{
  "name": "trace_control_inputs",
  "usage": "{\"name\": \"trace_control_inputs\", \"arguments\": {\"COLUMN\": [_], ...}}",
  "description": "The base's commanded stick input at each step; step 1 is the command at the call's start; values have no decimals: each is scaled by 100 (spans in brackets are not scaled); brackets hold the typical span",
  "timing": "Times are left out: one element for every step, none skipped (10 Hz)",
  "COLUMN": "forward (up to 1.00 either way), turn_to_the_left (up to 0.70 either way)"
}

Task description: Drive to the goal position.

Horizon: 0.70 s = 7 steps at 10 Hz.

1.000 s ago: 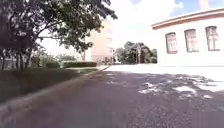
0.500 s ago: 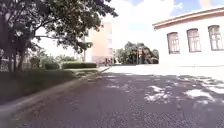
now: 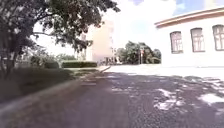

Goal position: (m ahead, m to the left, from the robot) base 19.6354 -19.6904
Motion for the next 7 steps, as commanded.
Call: {"name": "trace_control_inputs", "arguments": {"forward": [85, 85, 85, 85, 85, 85, 85], "turn_to_the_left": [0, 0, 0, 0, 0, 0, 0]}}
